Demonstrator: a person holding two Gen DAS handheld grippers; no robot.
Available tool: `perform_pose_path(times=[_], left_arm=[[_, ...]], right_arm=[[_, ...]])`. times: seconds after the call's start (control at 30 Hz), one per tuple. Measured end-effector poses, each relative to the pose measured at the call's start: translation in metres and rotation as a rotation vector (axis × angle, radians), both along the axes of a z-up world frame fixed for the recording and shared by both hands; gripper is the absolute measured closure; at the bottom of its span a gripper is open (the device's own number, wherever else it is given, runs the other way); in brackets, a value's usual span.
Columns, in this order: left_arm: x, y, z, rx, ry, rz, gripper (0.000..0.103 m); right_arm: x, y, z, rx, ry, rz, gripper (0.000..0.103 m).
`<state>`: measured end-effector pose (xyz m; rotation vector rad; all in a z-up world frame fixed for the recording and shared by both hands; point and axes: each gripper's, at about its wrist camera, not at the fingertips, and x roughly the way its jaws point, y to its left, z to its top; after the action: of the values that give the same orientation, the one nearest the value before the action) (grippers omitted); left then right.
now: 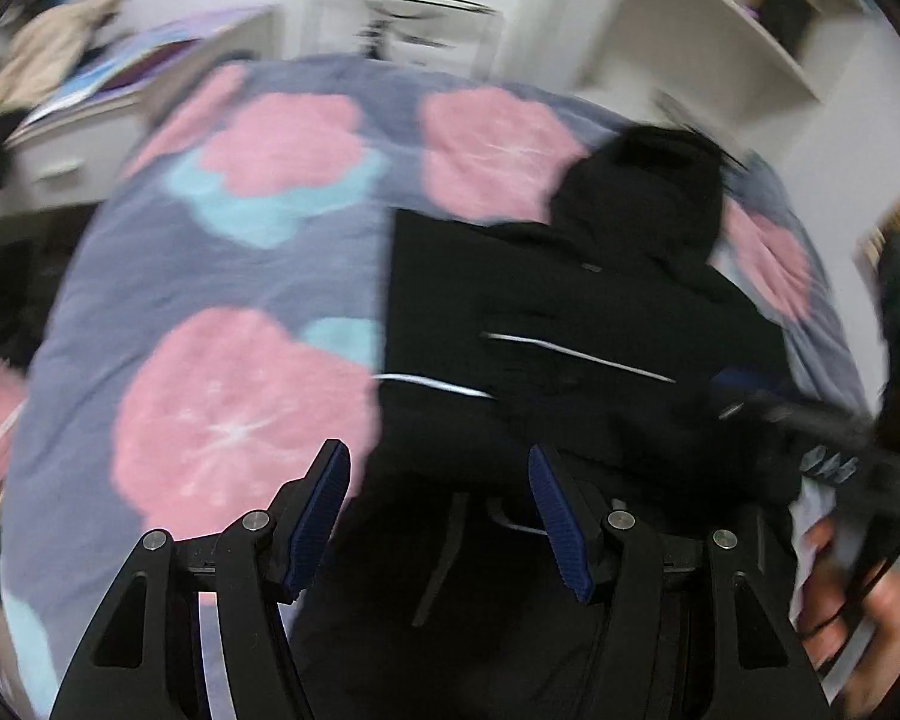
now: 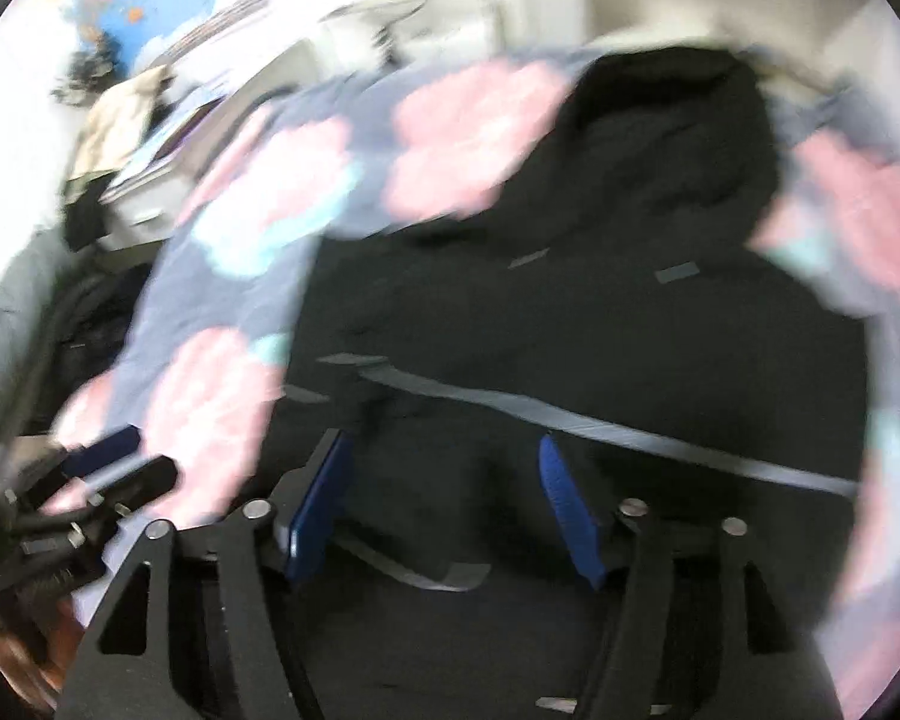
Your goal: Fold large clothes
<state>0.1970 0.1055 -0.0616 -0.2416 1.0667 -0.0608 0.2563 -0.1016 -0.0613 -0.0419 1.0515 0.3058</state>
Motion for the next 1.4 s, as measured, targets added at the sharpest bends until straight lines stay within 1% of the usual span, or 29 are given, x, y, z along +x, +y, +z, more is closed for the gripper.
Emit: perform_pose_path(times=[0.03, 0.07, 0.13, 0.17, 0.2, 0.27, 0.33, 0.37, 0.4, 0.43, 0.5, 0.53, 0.63, 0.67, 0.8, 0.87, 0.9, 0.93, 1.0, 1.07, 1.13, 1.17, 1.23, 1.27, 1.3, 1.33, 1.4], left_arm=[[0.006, -0.011, 0.001, 0.016, -0.003, -0.043, 0.039], [0.015, -0.027, 0.002, 0.030, -0.017, -0.099, 0.039], [0.032, -0.055, -0.001, 0.026, -0.037, -0.209, 0.039], [0.042, -0.067, -0.006, 0.026, -0.033, -0.248, 0.039], [0.055, -0.078, -0.016, 0.024, -0.019, -0.257, 0.039], [0.078, -0.088, -0.041, -0.009, 0.024, -0.242, 0.039], [0.096, -0.090, -0.069, -0.012, 0.076, -0.205, 0.039], [0.105, -0.088, -0.088, -0.005, 0.118, -0.180, 0.039], [0.111, -0.085, -0.101, -0.004, 0.146, -0.163, 0.040], [0.116, -0.082, -0.118, -0.020, 0.177, -0.151, 0.040], [0.121, -0.080, -0.132, -0.047, 0.202, -0.117, 0.040], [0.120, -0.082, -0.133, -0.036, 0.197, -0.103, 0.040], [0.113, -0.102, -0.134, 0.092, 0.160, -0.135, 0.038], [0.111, -0.106, -0.134, 0.117, 0.150, -0.147, 0.038], [0.103, -0.110, -0.129, 0.138, 0.149, -0.181, 0.039], [0.094, -0.116, -0.122, 0.184, 0.143, -0.206, 0.039], [0.086, -0.120, -0.116, 0.217, 0.146, -0.219, 0.038], [0.079, -0.123, -0.110, 0.233, 0.153, -0.224, 0.038], [0.067, -0.124, -0.096, 0.228, 0.169, -0.226, 0.038], [0.057, -0.123, -0.072, 0.213, 0.146, -0.211, 0.038], [0.054, -0.122, -0.049, 0.195, 0.109, -0.179, 0.038], [0.057, -0.121, -0.037, 0.161, 0.094, -0.150, 0.038], [0.063, -0.115, -0.025, 0.084, 0.079, -0.104, 0.038], [0.067, -0.113, -0.023, 0.043, 0.073, -0.079, 0.038], [0.074, -0.108, -0.025, 0.030, 0.072, -0.067, 0.038], [0.078, -0.109, -0.031, 0.034, 0.076, -0.060, 0.038], [0.087, -0.111, -0.056, 0.073, 0.110, -0.063, 0.038]], right_arm=[[-0.001, -0.017, 0.003, -0.037, -0.022, -0.027, 0.030], [0.001, -0.040, 0.002, -0.074, -0.037, -0.072, 0.029], [0.003, -0.073, -0.007, -0.087, -0.029, -0.145, 0.029], [0.005, -0.090, -0.018, -0.089, -0.016, -0.190, 0.029], [0.008, -0.106, -0.031, -0.097, -0.003, -0.234, 0.029], [0.011, -0.134, -0.057, -0.119, 0.035, -0.287, 0.029], [0.012, -0.158, -0.086, -0.166, 0.068, -0.324, 0.027], [0.013, -0.166, -0.098, -0.194, 0.075, -0.329, 0.022], [0.013, -0.172, -0.108, -0.199, 0.079, -0.323, 0.012], [0.015, -0.177, -0.115, -0.205, 0.090, -0.324, 0.007], [0.016, -0.186, -0.122, -0.187, 0.113, -0.348, 0.007], [0.018, -0.185, -0.125, -0.196, 0.115, -0.354, 0.006], [0.014, -0.184, -0.127, -0.224, 0.097, -0.354, 0.005], [0.011, -0.184, -0.126, -0.223, 0.094, -0.353, 0.005], [0.011, -0.179, -0.122, -0.229, 0.115, -0.331, 0.003], [0.009, -0.180, -0.121, -0.226, 0.127, -0.334, 0.003], [0.013, -0.181, -0.121, -0.221, 0.136, -0.338, 0.003], [0.011, -0.183, -0.119, -0.212, 0.150, -0.340, 0.003], [0.008, -0.186, -0.110, -0.199, 0.168, -0.340, 0.004], [0.002, -0.188, -0.089, -0.181, 0.150, -0.342, 0.010], [-0.006, -0.189, -0.061, -0.147, 0.080, -0.345, 0.010], [-0.010, -0.187, -0.047, -0.134, 0.038, -0.343, 0.010], [-0.012, -0.183, -0.029, -0.140, -0.028, -0.349, 0.011], [-0.011, -0.181, -0.023, -0.146, -0.063, -0.354, 0.011], [-0.008, -0.178, -0.021, -0.157, -0.089, -0.353, 0.011], [-0.006, -0.174, -0.022, -0.170, -0.103, -0.349, 0.012], [0.004, -0.169, -0.039, -0.222, -0.111, -0.341, 0.012]])
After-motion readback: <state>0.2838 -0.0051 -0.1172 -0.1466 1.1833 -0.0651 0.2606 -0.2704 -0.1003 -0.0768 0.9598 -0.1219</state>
